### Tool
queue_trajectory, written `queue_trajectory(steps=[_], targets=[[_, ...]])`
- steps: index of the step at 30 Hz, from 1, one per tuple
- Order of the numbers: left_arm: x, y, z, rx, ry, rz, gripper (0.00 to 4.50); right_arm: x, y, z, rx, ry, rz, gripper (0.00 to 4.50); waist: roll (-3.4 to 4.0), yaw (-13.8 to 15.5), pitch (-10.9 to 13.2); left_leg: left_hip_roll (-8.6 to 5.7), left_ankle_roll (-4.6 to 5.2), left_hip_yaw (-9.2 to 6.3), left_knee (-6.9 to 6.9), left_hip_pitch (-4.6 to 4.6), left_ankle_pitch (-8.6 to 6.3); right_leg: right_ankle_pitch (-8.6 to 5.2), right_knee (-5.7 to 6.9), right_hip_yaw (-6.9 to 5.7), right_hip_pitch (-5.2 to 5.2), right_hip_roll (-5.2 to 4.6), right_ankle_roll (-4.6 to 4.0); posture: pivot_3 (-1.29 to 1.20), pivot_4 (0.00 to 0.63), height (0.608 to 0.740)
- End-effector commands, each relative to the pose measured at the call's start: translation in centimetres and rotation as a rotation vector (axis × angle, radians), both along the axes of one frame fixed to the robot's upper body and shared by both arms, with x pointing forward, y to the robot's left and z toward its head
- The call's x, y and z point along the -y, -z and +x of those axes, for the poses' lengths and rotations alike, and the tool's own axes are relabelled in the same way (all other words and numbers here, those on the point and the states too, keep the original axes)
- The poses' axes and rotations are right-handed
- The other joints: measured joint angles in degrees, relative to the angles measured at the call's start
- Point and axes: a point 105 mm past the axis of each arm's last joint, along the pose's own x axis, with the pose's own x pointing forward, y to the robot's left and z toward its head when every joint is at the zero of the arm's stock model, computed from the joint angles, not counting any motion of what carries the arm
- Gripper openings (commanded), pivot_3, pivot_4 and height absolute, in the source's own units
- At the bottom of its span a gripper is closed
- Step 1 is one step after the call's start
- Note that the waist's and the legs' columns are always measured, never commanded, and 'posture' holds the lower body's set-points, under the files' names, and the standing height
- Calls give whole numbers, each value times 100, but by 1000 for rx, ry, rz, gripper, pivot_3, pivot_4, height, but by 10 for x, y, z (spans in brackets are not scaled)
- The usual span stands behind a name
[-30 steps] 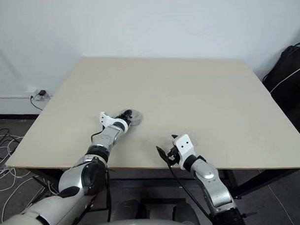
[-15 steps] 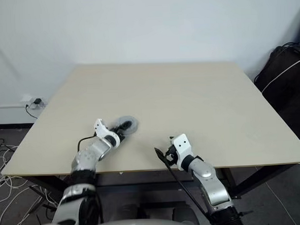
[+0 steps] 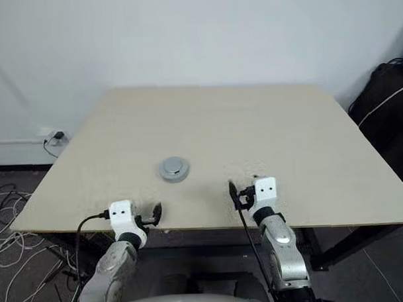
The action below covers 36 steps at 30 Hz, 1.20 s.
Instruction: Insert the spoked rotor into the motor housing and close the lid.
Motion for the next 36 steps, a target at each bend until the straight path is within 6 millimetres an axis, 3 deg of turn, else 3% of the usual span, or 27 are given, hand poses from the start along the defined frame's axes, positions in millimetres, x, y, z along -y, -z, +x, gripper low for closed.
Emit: queue_trajectory(steps=[1,5,10,19,36], targets=[[-1,-24,3,161,-69,77,4466,5,-10,-2,81,34,8,4500,0,18,1,0,0,2,-2,1,0,-3,-2,2,0,0,-5,0,0,740],[-4,-35,1,262,-116,205,4466,3,-4,-6,63,38,10,4500,-3,26,6,1,1,3,-3,-1,0,-9,-9,0,0,3,-13,0,0,740],[1,-33,1,305,-92,280,4466,2,3,-7,26,50,18,4500,-4,25,8,2,2,5,-3,-1,0,-9,-10,-2,1,2,-12,0,0,740],[14,-32,5,340,-22,248,4466,10,10,-9,-3,84,25,4500,-6,26,10,5,2,4,-2,-1,0,-10,-7,-23,1,2,-11,0,0,740],[18,-30,11,336,21,239,4466,14,13,-10,-6,115,30,4500,-6,27,9,5,3,4,2,1,1,-9,-5,-28,4,6,-10,0,0,740]])
